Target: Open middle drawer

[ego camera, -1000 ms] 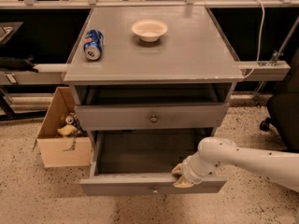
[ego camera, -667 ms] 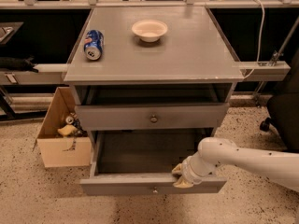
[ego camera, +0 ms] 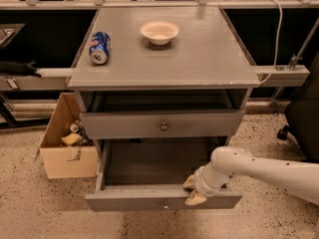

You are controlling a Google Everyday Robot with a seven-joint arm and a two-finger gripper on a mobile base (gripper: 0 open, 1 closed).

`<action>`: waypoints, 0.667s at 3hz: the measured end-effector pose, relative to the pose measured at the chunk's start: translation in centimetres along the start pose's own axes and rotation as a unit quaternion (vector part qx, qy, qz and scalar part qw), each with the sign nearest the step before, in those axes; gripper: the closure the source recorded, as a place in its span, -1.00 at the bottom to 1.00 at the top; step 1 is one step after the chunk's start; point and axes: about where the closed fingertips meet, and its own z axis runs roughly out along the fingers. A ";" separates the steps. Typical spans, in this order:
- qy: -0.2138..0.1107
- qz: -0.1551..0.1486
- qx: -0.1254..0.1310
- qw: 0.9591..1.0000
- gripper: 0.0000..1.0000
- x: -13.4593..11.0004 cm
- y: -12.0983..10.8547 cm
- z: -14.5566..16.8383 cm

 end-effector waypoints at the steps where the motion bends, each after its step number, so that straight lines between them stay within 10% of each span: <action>1: 0.000 0.000 0.000 1.000 -0.98 0.0 0.0 0.0; 2: -0.001 -0.005 -0.005 1.000 -1.00 0.1 0.4 0.2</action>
Offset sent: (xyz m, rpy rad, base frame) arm -0.0080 -0.0025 -0.0038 0.0028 0.0051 0.0296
